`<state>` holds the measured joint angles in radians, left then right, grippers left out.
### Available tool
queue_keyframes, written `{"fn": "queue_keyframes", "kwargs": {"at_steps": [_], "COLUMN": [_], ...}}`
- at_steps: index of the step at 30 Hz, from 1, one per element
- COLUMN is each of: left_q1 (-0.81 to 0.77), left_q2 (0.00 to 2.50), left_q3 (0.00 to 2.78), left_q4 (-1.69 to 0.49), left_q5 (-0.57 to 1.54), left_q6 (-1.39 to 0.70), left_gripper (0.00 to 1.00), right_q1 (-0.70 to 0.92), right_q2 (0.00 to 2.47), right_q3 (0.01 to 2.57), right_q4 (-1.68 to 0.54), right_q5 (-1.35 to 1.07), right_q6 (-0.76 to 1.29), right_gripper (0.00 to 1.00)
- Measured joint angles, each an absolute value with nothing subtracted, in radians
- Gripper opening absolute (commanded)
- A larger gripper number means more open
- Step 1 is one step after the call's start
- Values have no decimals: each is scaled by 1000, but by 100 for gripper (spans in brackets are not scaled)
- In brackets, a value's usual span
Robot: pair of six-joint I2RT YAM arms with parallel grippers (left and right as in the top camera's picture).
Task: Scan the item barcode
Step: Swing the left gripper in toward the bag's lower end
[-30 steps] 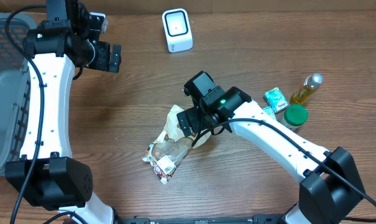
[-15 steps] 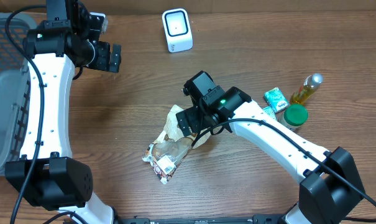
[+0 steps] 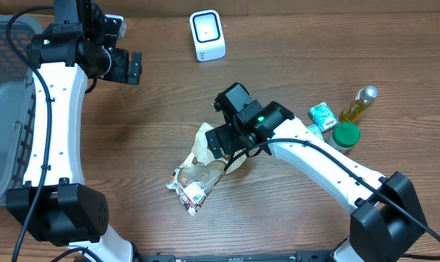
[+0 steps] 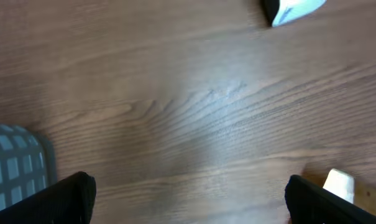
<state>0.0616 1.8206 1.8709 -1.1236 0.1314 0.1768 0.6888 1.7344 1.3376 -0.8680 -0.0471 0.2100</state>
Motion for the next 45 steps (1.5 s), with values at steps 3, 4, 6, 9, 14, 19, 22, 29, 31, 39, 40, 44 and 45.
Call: {"fn": "queue_keyframes", "kwargs": {"at_steps": [3, 4, 6, 9, 14, 19, 22, 29, 31, 39, 40, 44, 45], "left_q1": [62, 61, 58, 40, -65, -179, -200, -199, -205, -292, -300, -301, -301], "left_q2": [1821, 1821, 1821, 1821, 1821, 1829, 1829, 1718, 1637, 1374, 1358, 1338, 1338], "left_q3": [1871, 1871, 1870, 1853, 1720, 1579, 1539, 1510, 1508, 1309, 1261, 1102, 1069], "left_q4": [-1231, -1259, -1330, -1426, -1481, -1481, -1468, -1436, -1428, -1392, -1363, -1276, -1251], "left_q5": [231, 266, 359, 436, 484, 405, 353, 278, 246, 115, 107, 101, 108], "left_q6": [105, 93, 74, 79, 82, 10, -29, -123, -163, -323, -345, -403, -413], "left_gripper": [100, 84, 22, 4, 7, 5, 5, 9, 10, 27, 38, 47, 50], "right_q1": [689, 689, 689, 689, 688, 654, 599, 532, 534, 560, 564, 564, 564], "right_q2": [1734, 1734, 1734, 1734, 1734, 1734, 1734, 1734, 1734, 1734, 1734, 1743, 1749], "right_q3": [1338, 1338, 1338, 1338, 1337, 1337, 1336, 1336, 1336, 1334, 1333, 1321, 1316], "right_q4": [-871, -875, -879, -884, -894, -948, -974, -975, -963, -871, -862, -822, -816], "right_q5": [-52, -53, -56, -57, -77, -119, -152, -255, -271, -297, -299, -302, -303], "right_q6": [209, 209, 210, 233, 277, 292, 287, 234, 229, 217, 216, 212, 212], "right_gripper": [100, 100, 100, 100, 100, 100, 100, 100, 100, 100, 100, 100, 100]}}
